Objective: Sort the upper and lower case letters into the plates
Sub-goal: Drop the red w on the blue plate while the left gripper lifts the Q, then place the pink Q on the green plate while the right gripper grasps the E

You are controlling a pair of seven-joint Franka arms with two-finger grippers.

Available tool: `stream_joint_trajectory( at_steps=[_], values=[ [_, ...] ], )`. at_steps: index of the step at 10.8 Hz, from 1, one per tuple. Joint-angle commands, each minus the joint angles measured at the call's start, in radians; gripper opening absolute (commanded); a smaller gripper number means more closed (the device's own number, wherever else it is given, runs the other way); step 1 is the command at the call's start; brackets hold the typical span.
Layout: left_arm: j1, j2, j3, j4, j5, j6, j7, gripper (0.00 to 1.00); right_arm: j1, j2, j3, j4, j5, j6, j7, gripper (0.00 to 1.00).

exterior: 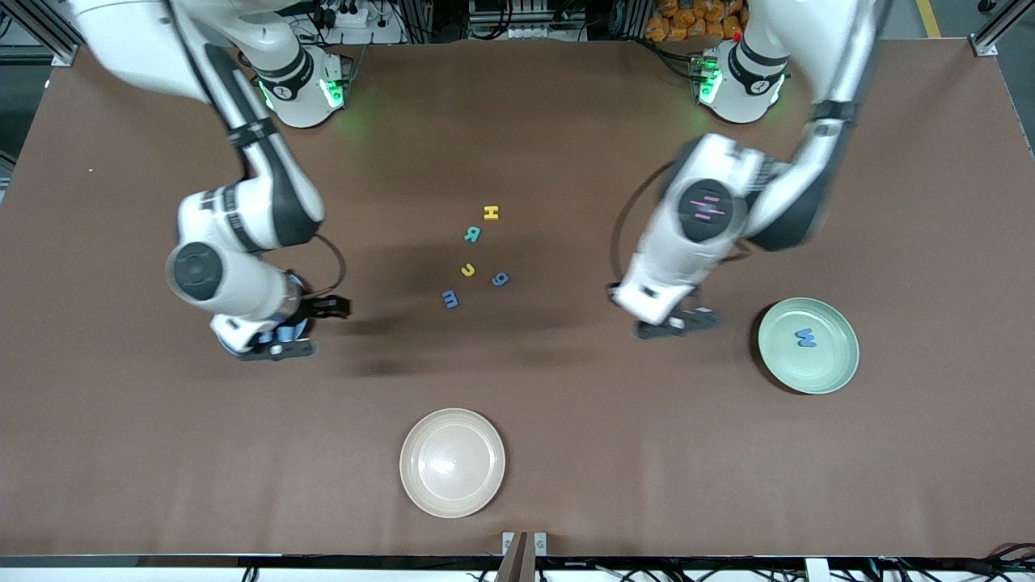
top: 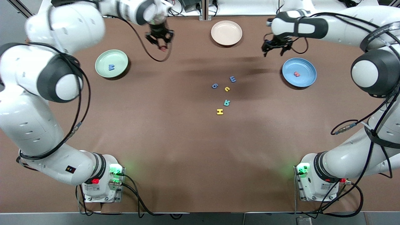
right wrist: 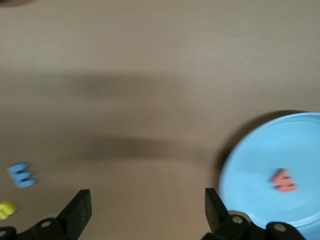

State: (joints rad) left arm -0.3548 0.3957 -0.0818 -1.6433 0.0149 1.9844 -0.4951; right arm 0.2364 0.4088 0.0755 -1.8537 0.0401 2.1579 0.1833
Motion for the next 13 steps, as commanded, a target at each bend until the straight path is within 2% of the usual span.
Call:
stream_joint_trajectory(
  at_steps=[1, 4, 5, 7, 10, 11, 13],
  values=[
    [0.162, -0.032, -0.044, -0.029, 0.023, -0.056, 0.305, 0.0, 0.117, 0.031, -0.008, 0.008, -0.005, 0.049, 0.051, 1.0],
    [0.357, -0.011, -0.042, -0.049, 0.023, -0.082, 0.721, 0.0, 0.214, 0.1, -0.009, 0.011, -0.011, 0.144, 0.237, 1.0],
    [0.416, 0.012, -0.039, -0.052, 0.023, -0.081, 0.804, 0.0, 0.237, 0.131, -0.011, 0.014, -0.022, 0.173, 0.289, 1.0],
    [0.499, 0.082, -0.035, -0.052, 0.023, -0.043, 0.886, 0.0, 0.262, 0.177, -0.008, 0.019, -0.055, 0.23, 0.373, 1.0],
    [0.522, 0.184, -0.006, -0.033, 0.023, 0.062, 0.94, 0.0, 0.305, 0.241, -0.008, 0.073, -0.054, 0.238, 0.441, 1.0],
    [0.52, 0.201, -0.006, -0.033, 0.023, 0.094, 0.942, 0.07, 0.307, 0.243, -0.006, 0.071, -0.052, 0.238, 0.443, 1.0],
    [0.513, 0.21, -0.006, -0.027, 0.016, 0.113, 0.945, 1.0, 0.32, 0.255, -0.008, 0.07, -0.051, 0.238, 0.446, 1.0]
  ],
)
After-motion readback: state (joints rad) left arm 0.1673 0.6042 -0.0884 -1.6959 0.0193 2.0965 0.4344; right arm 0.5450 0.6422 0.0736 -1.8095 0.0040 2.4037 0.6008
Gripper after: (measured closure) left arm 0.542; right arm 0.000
